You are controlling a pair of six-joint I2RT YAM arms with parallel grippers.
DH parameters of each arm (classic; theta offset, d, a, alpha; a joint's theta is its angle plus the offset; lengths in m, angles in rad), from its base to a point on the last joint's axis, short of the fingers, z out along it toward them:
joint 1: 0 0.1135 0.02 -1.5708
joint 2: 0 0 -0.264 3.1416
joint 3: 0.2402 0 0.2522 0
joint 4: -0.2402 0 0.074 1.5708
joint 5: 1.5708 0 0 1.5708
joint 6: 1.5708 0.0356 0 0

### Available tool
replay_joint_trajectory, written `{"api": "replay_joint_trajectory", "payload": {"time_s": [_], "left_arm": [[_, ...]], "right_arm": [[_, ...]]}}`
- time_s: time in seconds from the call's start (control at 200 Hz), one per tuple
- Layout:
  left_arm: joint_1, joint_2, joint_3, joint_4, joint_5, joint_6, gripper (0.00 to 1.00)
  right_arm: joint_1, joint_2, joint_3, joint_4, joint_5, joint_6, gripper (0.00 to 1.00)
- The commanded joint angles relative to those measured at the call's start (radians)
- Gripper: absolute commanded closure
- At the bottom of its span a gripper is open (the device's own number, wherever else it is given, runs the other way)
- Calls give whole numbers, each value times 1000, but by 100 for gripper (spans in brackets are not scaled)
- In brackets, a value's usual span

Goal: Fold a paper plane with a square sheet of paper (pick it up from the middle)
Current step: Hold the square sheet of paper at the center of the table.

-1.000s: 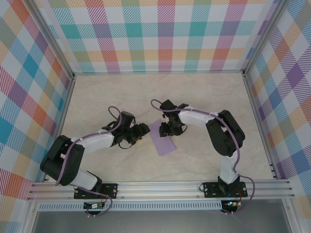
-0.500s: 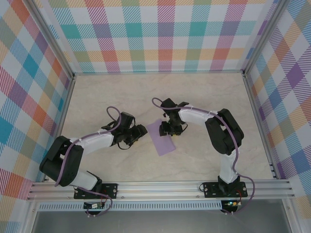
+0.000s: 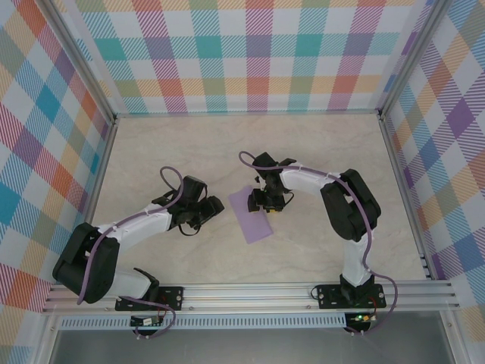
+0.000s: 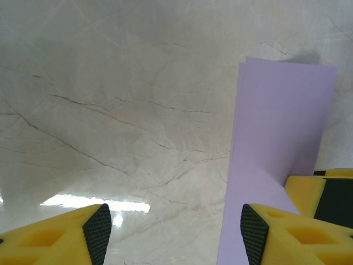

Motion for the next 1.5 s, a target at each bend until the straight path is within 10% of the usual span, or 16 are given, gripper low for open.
{"api": "replay_joint_trajectory", "payload": {"time_s": [0.0, 1.495], "left_arm": [[10, -6, 32, -15, 3, 22, 35], [-48, 285, 149, 300, 276, -19, 67]], "right_arm": [[-6, 104, -54, 80, 25, -51, 39], [-5, 201, -1, 73, 47, -93, 40]]}}
